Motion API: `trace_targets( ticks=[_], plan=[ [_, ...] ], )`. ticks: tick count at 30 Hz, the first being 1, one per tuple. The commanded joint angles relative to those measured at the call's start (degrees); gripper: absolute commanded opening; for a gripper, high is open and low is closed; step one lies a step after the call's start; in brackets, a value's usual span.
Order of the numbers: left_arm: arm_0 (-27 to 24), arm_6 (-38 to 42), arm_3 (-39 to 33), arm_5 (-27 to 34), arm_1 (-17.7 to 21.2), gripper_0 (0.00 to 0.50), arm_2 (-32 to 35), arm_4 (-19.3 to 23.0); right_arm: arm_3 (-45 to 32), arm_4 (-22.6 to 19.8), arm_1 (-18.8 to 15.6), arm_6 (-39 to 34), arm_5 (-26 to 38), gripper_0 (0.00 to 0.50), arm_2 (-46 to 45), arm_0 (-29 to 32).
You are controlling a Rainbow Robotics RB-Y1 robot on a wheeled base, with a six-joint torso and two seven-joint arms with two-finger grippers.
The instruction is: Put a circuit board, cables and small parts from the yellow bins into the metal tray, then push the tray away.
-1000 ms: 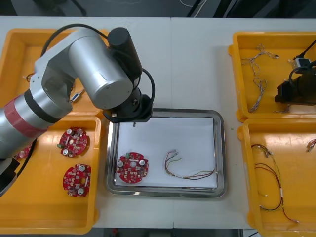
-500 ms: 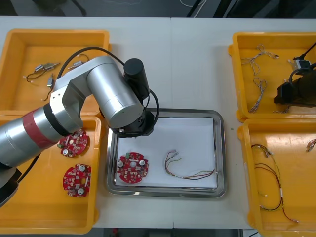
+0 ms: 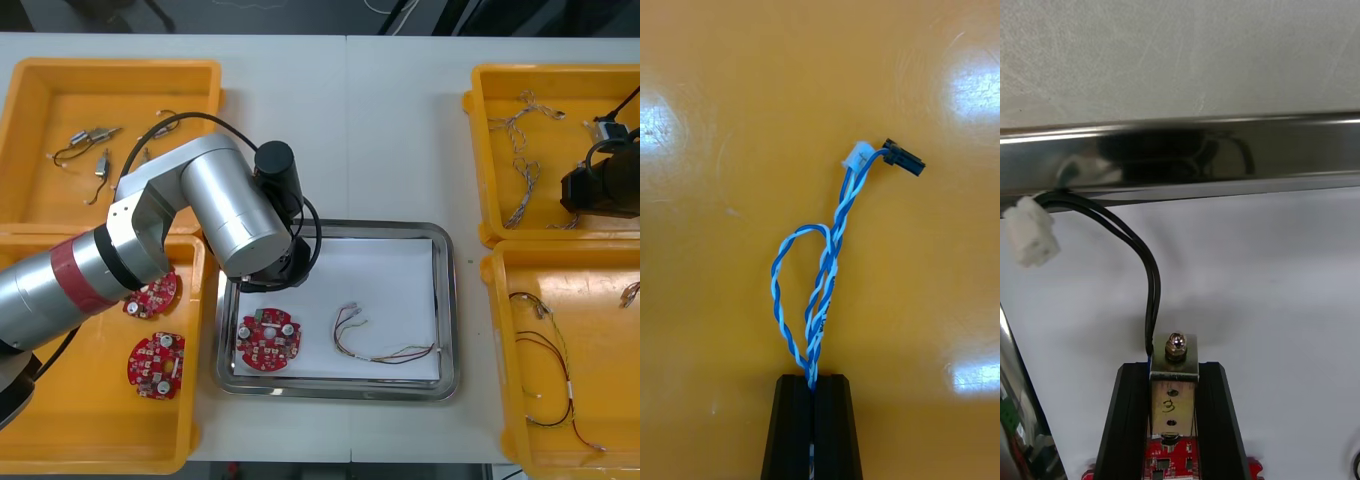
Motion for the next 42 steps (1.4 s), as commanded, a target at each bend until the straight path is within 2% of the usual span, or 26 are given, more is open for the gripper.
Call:
trace_targets(
  ticks=[1,2,4,5,6,7,9,18,23,28,31,36,42],
  plan=[
    [1.32,2.89,-0.60,-1.02,0.08,0.000,-0.72,-0.79,-4.04,0.61,-0.84,3.23,1.76,0.000,0.07,2.34],
    [1.32,2.89,-0.60,-1.02,0.17,0.000,-0.72,-0.79,-5.44,0.88,-1.28,3.23,2.99,0.000,0.07,2.25],
    [1.32,2.98,-0.60,-1.02,0.26,0.083,-0.72,-0.88,-7.29,1.32,-2.16,3.23,5.27,0.000,-0.11,1.81],
    [1.32,3.07,-0.60,-1.02,0.34,0.183,-0.72,-0.96,-8.25,1.67,-2.51,3.32,7.03,0.000,-0.46,1.46],
    [1.32,3.07,-0.60,-1.11,0.43,0.319,-0.72,-0.96,-9.22,1.93,-2.95,3.49,8.53,0.000,-0.81,1.02],
    [1.32,3.07,-0.69,-1.29,0.52,0.430,-0.72,-1.05,-10.01,2.20,-3.13,3.67,10.20,0.000,-1.16,0.40],
    [1.32,3.07,-0.69,-1.38,0.61,0.491,-0.72,-1.05,-10.72,2.46,-3.31,3.76,12.57,0.000,-1.52,-0.83],
    [1.32,3.95,-2.53,-0.76,2.10,0.500,0.51,-1.05,-17.57,1.49,-3.57,4.99,22.32,0.000,-3.45,-3.90],
    [1.23,4.21,-5.52,2.93,3.07,0.500,3.76,0.00,-23.81,0.00,-4.10,4.99,29.18,0.000,-3.54,-3.81],
    [1.23,5.09,-10.44,8.38,4.74,0.500,10.18,3.25,-31.02,-5.54,-4.89,4.29,35.95,0.000,-6.09,-2.41],
    [1.05,5.36,-12.73,11.19,5.88,0.500,13.78,5.36,-34.18,-8.97,-4.89,3.85,37.79,0.000,-7.49,-1.35],
    [0.97,5.36,-15.45,14.97,7.64,0.500,19.06,8.53,-40.33,-12.22,-4.89,3.32,38.11,0.000,-8.63,-0.04],
    [0.88,4.83,-16.51,18.05,10.45,0.500,24.33,11.52,-48.33,-17.58,-6.56,2.62,38.11,0.000,-8.63,2.69]
  ],
)
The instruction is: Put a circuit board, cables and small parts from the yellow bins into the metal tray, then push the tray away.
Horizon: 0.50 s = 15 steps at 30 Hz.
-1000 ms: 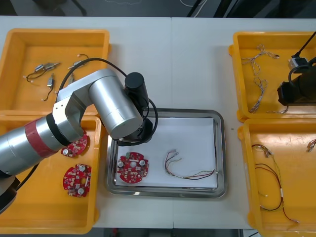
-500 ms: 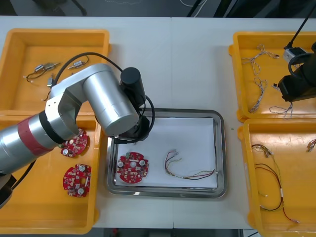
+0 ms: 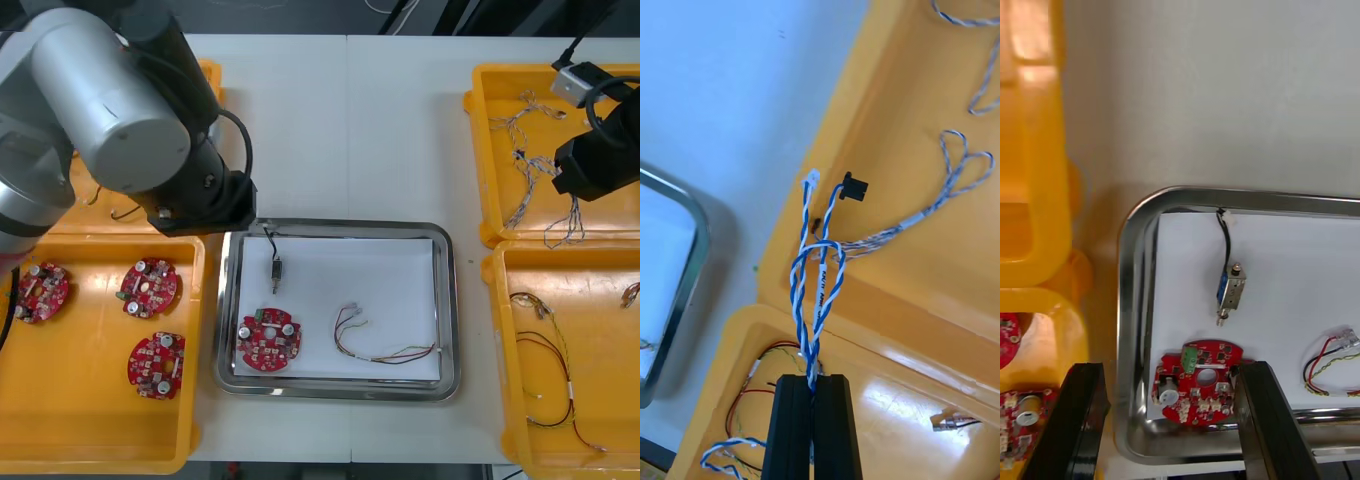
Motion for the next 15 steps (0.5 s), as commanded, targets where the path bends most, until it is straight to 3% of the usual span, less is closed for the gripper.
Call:
trace_targets(
  ticks=[1,8,15],
  plan=[
    [-0.03,3.40,-2.18,1.68,4.40,0.500,4.36,2.11,-7.03,-4.23,-4.24,-0.95,0.39,0.000,-1.71,3.02],
    [-0.03,-0.55,-1.38,2.12,8.62,0.500,7.08,3.43,-14.85,-10.12,-5.38,-1.12,0.39,0.000,-1.53,5.92],
    [-0.20,-8.90,3.10,1.77,10.90,0.500,10.16,3.95,-21.79,-11.70,-6.79,-0.51,0.39,0.000,2.16,7.16]
  ],
)
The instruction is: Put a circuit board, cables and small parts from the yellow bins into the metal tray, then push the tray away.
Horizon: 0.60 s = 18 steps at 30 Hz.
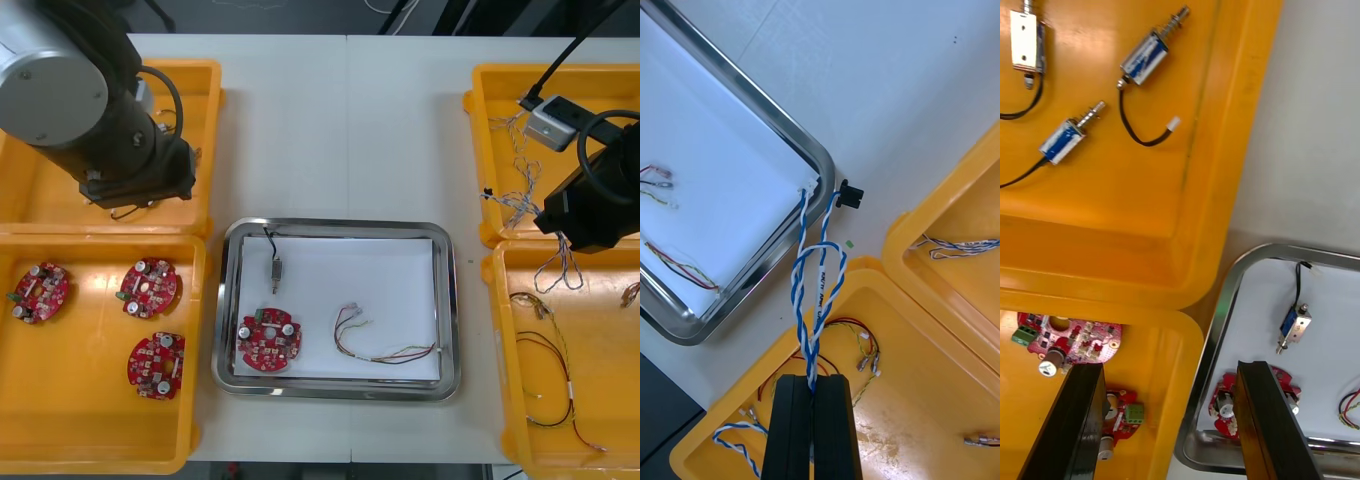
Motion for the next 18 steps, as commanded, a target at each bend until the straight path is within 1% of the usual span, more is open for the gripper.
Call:
trace_targets(
  ticks=[1,3,6,10,12,16,18],
  plan=[
    [-0.29,-9.31,2.73,0.26,2.96,0.500,3.68,0.64,-5.21,-0.97,-4.05,-0.49,0.24,0.000,2.67,0.68],
    [-0.56,-11.59,4.40,-0.44,3.14,0.500,4.12,0.56,-6.36,-1.32,-5.19,-0.49,0.19,0.000,4.70,0.68],
    [-1.44,-16.60,7.92,-2.29,3.49,0.500,4.29,0.64,-8.38,-1.85,-7.04,-0.40,-3.59,0.000,8.21,0.59],
    [-2.75,-21.96,11.87,-4.40,3.49,0.500,4.29,0.64,-9.87,-2.29,-8.10,-0.40,-7.28,0.000,11.99,-0.29],
    [-3.81,-25.57,14.60,-5.72,3.49,0.500,4.29,0.56,-10.66,-2.38,-8.62,-0.32,-9.48,0.000,15.07,-1.70],
    [-5.13,-31.90,18.81,-8.18,3.49,0.500,4.20,0.91,-10.93,-2.38,-8.71,-0.14,-11.76,0.000,20.43,-5.21],
    [-5.65,-35.76,21.63,-10.38,3.14,0.500,4.20,2.14,-10.93,-2.03,-8.71,0.39,-13.08,0.000,24.30,-7.94]
  ],
)
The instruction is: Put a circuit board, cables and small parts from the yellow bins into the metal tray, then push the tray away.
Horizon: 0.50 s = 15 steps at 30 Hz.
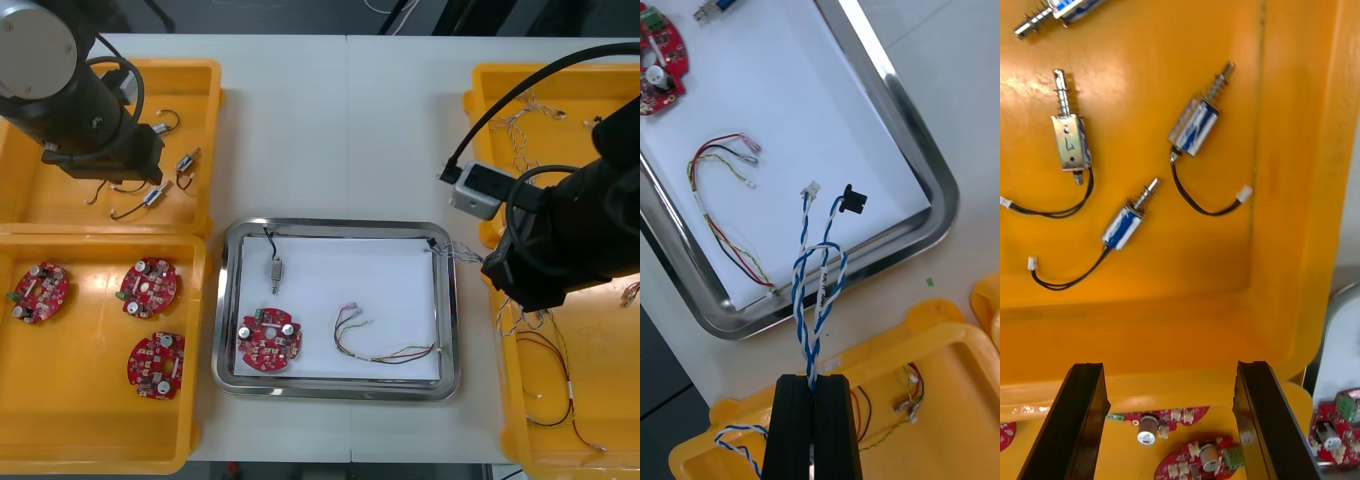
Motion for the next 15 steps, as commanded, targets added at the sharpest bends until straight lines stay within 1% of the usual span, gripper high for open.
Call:
trace_targets(
  ticks=[1,5,8,12,15],
  plan=[
    [-4.00,-8.79,4.20,-3.93,2.06,0.500,1.27,2.18,-1.49,-0.03,-2.01,0.56,-2.63,0.000,7.96,-7.06],
    [-4.53,-13.72,6.93,-5.78,1.45,0.500,1.19,2.88,-1.14,2.25,-1.13,1.44,-4.39,0.000,14.64,-11.54],
    [-5.05,-17.23,8.78,-5.60,0.75,0.500,1.19,2.79,0.79,3.66,0.62,2.32,-4.91,0.000,18.51,-14.18],
    [-5.58,-20.66,11.06,-5.78,-0.84,0.500,1.19,1.56,3.69,5.24,3.35,3.81,-5.79,0.000,22.03,-16.81],
    [-6.11,-23.82,13.35,-5.96,-1.72,0.500,1.19,0.07,5.98,6.47,4.49,7.50,-7.02,0.000,24.58,-18.92]
  ],
)
